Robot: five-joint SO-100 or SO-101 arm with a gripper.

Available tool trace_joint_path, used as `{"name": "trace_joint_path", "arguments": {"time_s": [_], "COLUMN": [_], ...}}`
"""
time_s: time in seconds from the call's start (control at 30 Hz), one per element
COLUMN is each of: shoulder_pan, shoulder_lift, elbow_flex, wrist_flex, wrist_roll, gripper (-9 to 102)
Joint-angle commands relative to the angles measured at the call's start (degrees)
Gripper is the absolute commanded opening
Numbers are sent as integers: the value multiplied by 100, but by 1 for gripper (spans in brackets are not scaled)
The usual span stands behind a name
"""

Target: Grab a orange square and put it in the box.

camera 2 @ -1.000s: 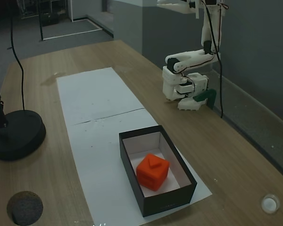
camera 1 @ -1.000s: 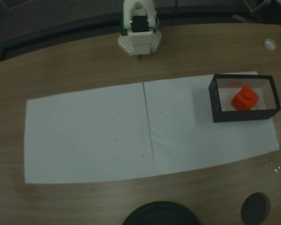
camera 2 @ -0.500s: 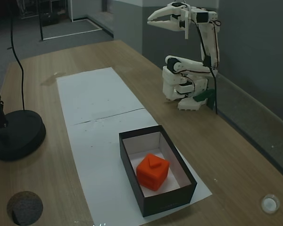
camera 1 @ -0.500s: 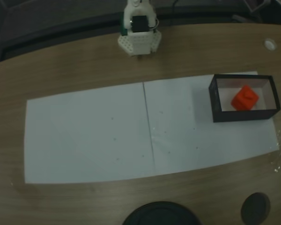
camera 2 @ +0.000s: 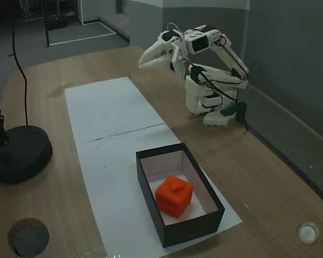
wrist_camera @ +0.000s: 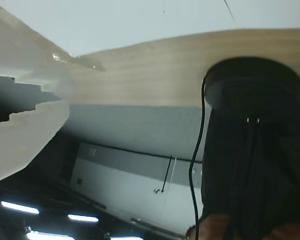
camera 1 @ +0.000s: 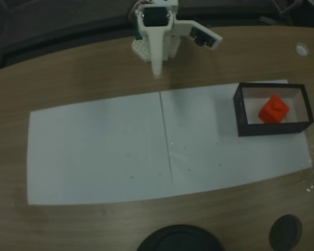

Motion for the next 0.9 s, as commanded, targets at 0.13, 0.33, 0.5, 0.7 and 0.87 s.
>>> {"name": "trace_joint_path", "arguments": {"time_s": [0.13,0.33,0.5,0.7,0.87], "shoulder_pan": [-202,-396,-519,-677,-747], "shoulder_lift": [123,123,123,123,123], "elbow_flex": [1204,1819,2074,1907,1863], "wrist_flex": [-272,-202,308,1143,1283], "wrist_roll": [26,18,-9,-18,18], "gripper": [0,0,0,0,0]}}
